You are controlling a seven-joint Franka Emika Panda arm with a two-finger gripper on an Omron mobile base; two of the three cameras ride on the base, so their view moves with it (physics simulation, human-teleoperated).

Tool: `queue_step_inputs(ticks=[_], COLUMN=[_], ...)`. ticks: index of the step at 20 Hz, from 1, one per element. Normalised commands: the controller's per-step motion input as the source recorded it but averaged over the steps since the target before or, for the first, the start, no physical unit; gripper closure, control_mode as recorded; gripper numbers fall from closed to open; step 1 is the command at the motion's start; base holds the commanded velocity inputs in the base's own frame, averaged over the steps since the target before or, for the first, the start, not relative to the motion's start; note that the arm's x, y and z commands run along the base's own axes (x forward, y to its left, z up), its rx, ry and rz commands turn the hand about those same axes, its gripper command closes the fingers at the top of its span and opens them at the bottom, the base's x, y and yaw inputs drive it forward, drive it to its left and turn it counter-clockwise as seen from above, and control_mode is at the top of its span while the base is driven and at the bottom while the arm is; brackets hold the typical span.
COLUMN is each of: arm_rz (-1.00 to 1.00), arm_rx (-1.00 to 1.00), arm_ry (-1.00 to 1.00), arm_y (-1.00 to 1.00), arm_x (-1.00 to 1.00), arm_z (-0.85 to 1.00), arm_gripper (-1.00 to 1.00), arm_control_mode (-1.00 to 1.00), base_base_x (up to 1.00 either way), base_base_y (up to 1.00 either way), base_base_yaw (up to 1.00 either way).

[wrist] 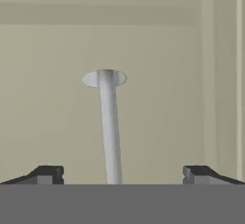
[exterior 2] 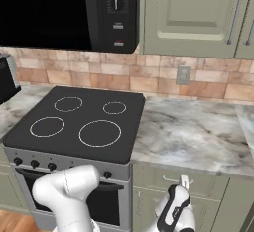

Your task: Take the tongs from the drawer on the right and place them on the dining counter next to the tray containing the kebab skewer.

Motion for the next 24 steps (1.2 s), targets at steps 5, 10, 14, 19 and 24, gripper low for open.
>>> queue_step_inputs(ticks=[5,10,14,19,24], arm_rz=[0.0,0.0,0.0,0.0,0.0], arm_rx=[0.0,0.0,0.0,0.0,0.0], arm_ry=[0.0,0.0,0.0,0.0,0.0], arm_y=[0.0,0.0,0.0,0.0,0.0], arm_x=[0.17,0.13,0.1,0.08,0.0], arm_z=[-0.05,-0.02,0.0,0.0,0.0], arm_gripper=[-1.0,-1.0,-1.0,-1.0,-1.0], arm_control_mode=[-1.0,-1.0,-1.0,-1.0,-1.0], base_base_x=[0.0,0.0,0.0,0.0,0.0], base_base_y=[0.0,0.0,0.0,0.0,0.0], base_base_yaw=[0.0,0.0,0.0,0.0,0.0])
